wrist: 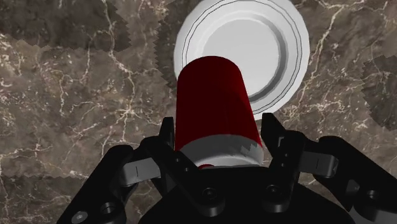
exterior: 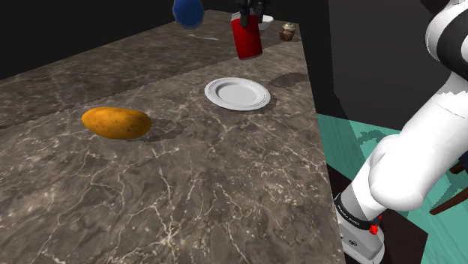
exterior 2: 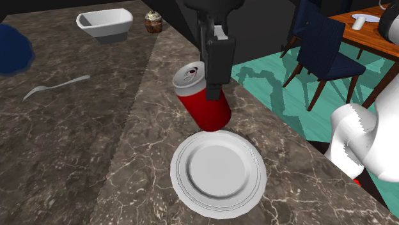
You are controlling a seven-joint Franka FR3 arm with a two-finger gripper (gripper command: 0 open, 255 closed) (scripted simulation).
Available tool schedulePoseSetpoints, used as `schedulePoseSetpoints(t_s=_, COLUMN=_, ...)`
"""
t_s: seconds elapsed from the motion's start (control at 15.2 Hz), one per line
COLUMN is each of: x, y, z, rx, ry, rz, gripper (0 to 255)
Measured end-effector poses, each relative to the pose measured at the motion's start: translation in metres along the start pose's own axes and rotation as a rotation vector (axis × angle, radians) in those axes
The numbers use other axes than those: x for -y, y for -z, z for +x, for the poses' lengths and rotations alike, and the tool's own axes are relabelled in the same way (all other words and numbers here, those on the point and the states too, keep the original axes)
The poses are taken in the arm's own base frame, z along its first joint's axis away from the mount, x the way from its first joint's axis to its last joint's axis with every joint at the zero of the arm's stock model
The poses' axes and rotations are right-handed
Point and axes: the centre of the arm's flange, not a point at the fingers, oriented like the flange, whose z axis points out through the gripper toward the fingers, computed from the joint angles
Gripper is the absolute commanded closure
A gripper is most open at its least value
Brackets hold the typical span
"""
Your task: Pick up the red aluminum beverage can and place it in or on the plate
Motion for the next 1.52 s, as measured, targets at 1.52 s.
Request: schedulePoseSetpoints(t_s=1.52, x=0.053, y=-0.081, z=-0.036, rx=0.001, ry=-0.001, rz=-0.001, gripper=255)
